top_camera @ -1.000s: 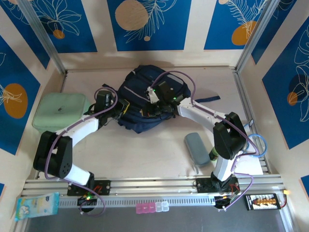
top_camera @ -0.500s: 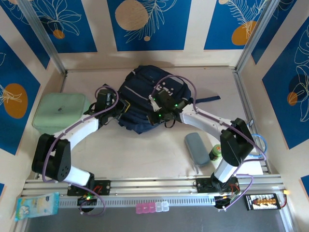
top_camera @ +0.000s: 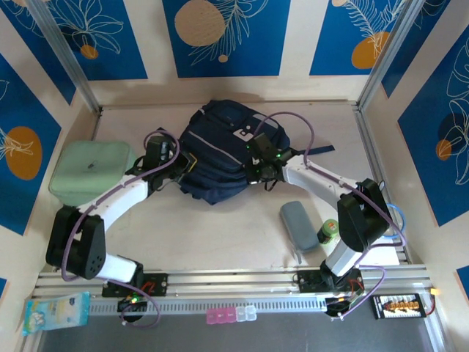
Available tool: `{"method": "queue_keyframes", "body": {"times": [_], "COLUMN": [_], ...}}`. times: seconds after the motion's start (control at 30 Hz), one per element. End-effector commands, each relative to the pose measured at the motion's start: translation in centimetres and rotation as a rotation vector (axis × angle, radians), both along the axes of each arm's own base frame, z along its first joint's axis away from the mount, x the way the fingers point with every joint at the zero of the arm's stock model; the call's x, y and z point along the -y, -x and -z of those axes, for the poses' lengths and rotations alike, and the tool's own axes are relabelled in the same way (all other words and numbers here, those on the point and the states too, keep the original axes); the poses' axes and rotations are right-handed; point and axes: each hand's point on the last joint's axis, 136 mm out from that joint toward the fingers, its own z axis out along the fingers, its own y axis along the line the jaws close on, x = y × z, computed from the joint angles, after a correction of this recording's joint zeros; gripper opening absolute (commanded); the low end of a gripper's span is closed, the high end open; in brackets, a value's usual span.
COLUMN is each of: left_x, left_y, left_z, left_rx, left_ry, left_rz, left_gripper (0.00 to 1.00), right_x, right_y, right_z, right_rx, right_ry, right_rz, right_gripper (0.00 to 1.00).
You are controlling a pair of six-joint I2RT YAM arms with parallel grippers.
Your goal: Pack the student bag
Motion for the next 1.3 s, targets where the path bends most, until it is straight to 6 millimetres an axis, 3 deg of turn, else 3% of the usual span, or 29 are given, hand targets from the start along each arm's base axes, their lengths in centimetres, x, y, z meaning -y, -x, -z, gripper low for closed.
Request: {"method": "queue_keyframes", "body": {"times": [0.0, 0.1, 0.2, 0.33, 0.43, 0.47, 0.67, 0.77, 1.07, 1.27], "left_x": [-1.9, -2.2, -2.1, -1.1, -0.5, -0.3, 1.1, 1.1, 0.9, 3.2], "left_y": [-0.7, -0.1, 0.3, 0.5, 0.7, 0.7, 1.2, 1.5, 2.2, 3.2], "left_z": [-2.6, -1.9, -1.3, -0.6, -0.4, -0.5, 0.0, 0.9, -1.0, 0.5], "left_rx": [0.077, 0.056, 0.041, 0.019, 0.017, 0.019, 0.016, 0.000, 0.074, 0.067], "left_ry": [-0.048, -0.057, -0.053, -0.021, -0.006, -0.002, 0.003, -0.007, -0.073, -0.011], "left_rz": [-0.039, -0.034, -0.023, 0.025, 0.055, 0.064, 0.120, 0.119, 0.174, 0.226], "left_gripper": [0.00, 0.00, 0.00, 0.00, 0.00, 0.00, 0.04, 0.07, 0.35, 0.39], "right_x": [3.7, 5.1, 8.0, 10.6, 9.6, 8.9, 2.6, 0.2, 0.5, 0.0], "right_y": [-1.8, -3.8, -5.7, -7.4, -7.9, -7.8, -4.8, -4.0, -6.9, -6.9], "right_z": [1.0, 1.1, 1.1, 1.5, 0.7, 0.0, -4.8, -5.2, -2.6, -2.0], "right_rx": [-0.009, -0.004, 0.026, 0.014, 0.004, 0.008, 0.018, -0.029, -0.077, -0.089], "right_ry": [0.092, 0.092, 0.138, 0.133, 0.070, 0.040, -0.354, -0.486, -0.513, -0.510], "right_rz": [0.089, 0.146, 0.283, 0.417, 0.374, 0.341, 0.083, 0.010, 0.090, 0.035], "right_gripper": [0.00, 0.00, 0.00, 0.00, 0.02, 0.09, 0.82, 0.87, 0.90, 0.88]}}
